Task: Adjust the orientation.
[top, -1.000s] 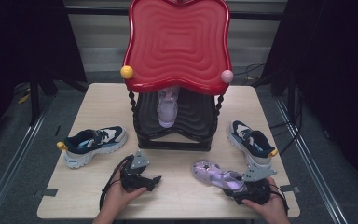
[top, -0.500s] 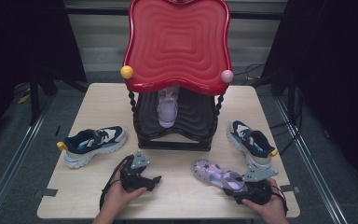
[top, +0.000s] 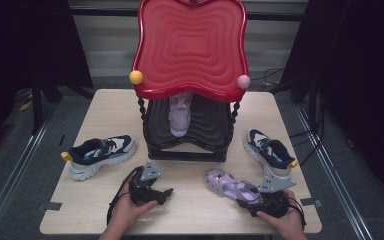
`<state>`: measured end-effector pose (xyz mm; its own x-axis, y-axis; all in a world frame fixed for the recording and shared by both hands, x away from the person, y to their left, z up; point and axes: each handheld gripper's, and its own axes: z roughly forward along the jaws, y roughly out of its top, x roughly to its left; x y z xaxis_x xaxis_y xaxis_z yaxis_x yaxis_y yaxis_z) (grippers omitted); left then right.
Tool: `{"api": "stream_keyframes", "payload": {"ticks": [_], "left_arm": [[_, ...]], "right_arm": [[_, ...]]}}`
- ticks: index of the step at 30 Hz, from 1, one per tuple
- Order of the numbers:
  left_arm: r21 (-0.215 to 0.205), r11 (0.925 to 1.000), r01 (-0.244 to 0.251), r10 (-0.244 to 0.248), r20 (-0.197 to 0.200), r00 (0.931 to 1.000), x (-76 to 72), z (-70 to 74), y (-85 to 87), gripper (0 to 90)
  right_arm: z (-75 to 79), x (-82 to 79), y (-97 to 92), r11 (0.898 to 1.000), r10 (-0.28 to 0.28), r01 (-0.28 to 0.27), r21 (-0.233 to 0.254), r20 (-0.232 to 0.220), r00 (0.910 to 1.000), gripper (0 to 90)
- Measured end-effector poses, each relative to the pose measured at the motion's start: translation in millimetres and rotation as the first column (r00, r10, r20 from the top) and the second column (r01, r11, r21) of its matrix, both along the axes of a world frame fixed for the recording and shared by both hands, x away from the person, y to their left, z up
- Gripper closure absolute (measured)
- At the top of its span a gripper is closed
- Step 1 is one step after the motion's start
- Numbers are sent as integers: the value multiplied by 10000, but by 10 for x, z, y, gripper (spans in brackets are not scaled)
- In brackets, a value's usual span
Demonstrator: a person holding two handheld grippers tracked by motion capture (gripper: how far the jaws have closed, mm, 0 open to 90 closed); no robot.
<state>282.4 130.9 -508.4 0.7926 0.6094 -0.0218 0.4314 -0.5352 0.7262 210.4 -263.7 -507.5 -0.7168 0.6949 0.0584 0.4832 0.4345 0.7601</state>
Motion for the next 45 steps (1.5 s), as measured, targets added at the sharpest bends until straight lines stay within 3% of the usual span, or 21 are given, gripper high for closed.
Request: {"api": "stream_keyframes", "payload": {"ticks": [5,12,15,16,18,19,23,34,37,45], "left_arm": [[52,10000,18,-18,-22,10000,5,3,0,149],[27,10000,22,-22,-21,10000,5,1,-1,149],[51,10000,19,-19,-22,10000,5,3,0,149],[22,10000,26,-25,-20,10000,5,1,-1,149],[44,10000,19,-19,-24,10000,5,2,0,149],[44,10000,19,-19,-24,10000,5,2,0,149],[48,10000,20,-20,9,10000,6,2,1,149],[52,10000,17,-17,-22,10000,5,3,0,149],[45,10000,14,-14,-27,10000,5,3,-1,149],[53,10000,18,-18,-22,10000,5,3,0,149]], "right_arm": [[-8,36,23,9996,260,-258,106,-197,9995,350],[-3,61,-1,9980,628,-628,66,-14,9980,272],[-10,98,-19,9965,838,-837,61,-161,9964,261],[-14,108,0,9949,985,-988,-219,-134,9950,256],[-15,111,11,9941,1043,-1045,-285,-68,9945,272],[-13,105,11,9949,950,-950,-328,-12,9955,331],[-11,80,11,9956,904,-901,-275,88,9959,371],[14,15,24,9997,238,-238,-30,6,9997,375],[72,11,-19,9995,-138,136,291,70,9999,375],[243,-15,-26,9957,-913,907,171,386,9951,374]]}}
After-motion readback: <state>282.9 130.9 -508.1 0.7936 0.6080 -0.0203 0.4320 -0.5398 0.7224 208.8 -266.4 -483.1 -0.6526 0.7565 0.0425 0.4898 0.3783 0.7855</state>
